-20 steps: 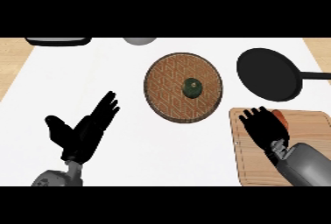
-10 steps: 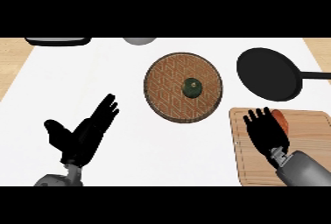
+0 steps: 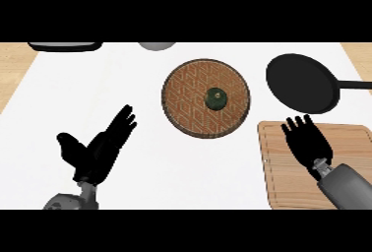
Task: Pick the sweet potato from the cutting board and place it in the pan
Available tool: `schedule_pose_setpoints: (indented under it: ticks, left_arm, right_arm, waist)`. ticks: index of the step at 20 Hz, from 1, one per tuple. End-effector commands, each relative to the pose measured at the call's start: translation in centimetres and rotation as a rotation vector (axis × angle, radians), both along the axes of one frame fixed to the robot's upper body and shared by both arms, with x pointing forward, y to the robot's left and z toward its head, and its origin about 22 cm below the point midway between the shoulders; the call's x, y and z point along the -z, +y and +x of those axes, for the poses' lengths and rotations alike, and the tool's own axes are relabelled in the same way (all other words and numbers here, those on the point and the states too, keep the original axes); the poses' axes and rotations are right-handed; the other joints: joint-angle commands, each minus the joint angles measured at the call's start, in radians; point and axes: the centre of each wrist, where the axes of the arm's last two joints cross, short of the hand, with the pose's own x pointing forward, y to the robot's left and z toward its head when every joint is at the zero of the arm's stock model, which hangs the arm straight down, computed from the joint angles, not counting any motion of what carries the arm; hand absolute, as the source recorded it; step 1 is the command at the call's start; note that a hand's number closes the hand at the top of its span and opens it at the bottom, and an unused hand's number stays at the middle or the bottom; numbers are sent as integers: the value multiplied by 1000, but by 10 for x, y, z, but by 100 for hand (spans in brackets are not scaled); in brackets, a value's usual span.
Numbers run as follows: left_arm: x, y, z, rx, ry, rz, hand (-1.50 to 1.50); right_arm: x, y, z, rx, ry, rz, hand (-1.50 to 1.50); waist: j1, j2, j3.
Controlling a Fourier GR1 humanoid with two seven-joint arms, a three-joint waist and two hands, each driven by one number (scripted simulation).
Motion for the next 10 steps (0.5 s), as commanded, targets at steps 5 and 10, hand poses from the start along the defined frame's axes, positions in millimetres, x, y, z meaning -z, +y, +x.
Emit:
schedule_pose_setpoints:
  ticks: [5,10]
  left_arm:
    - [-10,-3,9,-23,23,3,0]
    - [13,14,1,-10,0,6,0]
  right_arm:
    - [30,-10,4,-5,-11,6,150]
    - [17,-25,16,-172,-30,-3,150]
  waist:
    - [1,1,0]
    - [5,2,0]
